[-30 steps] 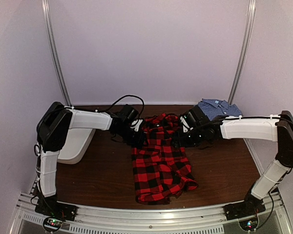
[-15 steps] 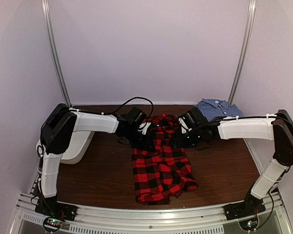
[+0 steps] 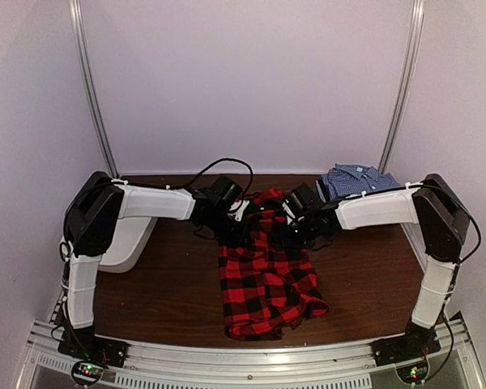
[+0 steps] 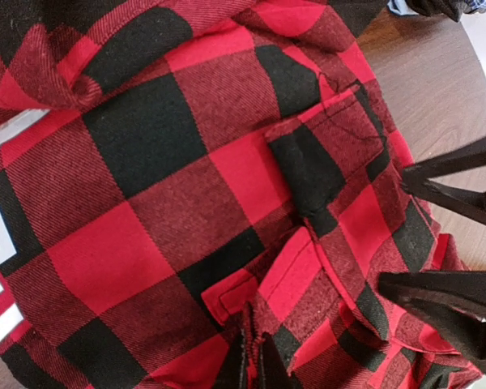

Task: Fold and stack the long sleeve shirts
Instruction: Pick up the sleeve from the center of the board.

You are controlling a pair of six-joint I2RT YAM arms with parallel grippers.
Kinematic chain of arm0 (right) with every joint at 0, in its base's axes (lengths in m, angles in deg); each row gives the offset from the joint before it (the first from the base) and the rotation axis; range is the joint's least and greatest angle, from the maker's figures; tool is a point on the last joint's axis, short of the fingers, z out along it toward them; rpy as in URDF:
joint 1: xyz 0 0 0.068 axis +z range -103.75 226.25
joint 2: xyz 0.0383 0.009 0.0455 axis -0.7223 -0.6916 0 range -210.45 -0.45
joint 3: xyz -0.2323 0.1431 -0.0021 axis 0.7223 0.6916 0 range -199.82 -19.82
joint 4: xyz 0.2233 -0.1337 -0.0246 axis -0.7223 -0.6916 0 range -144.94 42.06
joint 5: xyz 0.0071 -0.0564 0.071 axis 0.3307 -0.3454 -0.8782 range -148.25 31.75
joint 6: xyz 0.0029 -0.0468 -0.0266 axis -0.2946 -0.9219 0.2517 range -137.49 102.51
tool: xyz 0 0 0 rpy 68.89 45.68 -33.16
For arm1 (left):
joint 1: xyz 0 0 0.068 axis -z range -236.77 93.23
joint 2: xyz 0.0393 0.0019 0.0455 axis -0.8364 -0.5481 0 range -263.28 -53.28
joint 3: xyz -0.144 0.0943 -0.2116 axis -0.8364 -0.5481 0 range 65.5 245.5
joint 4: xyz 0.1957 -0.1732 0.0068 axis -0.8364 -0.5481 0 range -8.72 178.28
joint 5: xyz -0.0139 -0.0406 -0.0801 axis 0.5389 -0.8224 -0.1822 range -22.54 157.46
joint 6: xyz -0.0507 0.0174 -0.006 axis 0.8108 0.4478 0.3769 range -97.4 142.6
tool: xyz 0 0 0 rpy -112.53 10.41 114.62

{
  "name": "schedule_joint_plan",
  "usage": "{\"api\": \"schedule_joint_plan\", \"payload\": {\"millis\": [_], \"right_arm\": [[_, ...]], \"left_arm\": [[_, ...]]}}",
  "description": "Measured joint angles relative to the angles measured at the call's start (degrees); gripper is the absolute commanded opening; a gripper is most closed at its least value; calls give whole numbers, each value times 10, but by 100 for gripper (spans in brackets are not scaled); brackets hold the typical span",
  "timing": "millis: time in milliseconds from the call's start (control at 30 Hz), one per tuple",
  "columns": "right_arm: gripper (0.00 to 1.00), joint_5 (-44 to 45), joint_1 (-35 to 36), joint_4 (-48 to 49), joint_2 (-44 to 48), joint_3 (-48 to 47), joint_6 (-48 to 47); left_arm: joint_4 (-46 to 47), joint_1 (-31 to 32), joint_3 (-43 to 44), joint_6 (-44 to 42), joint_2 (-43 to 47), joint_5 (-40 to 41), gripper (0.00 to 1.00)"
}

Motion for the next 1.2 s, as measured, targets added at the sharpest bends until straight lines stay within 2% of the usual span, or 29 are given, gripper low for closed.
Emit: {"api": "schedule_joint_plan", "payload": {"millis": [233,500,633,900,1133,1200], "right_arm": [[71,12,5,-2,-74,-89,-9],[65,35,6,-4,-108,-110,-12],[54,44,6,-6,-112,-114,-13],[21,72,6,-20,-113,-114,-12],[3,79,7,-31,-115,-119,-15],[0,80,7,-36,-115,-123,-15]], "left_arm": [[2,0,-13,4,8,0,2],[5,0,-25,12,15,3,1],[5,0,-28,15,19,7,1],[10,-1,-46,19,40,22,0],[23,-8,-70,29,70,31,0],[26,-11,-76,31,75,33,0]]}}
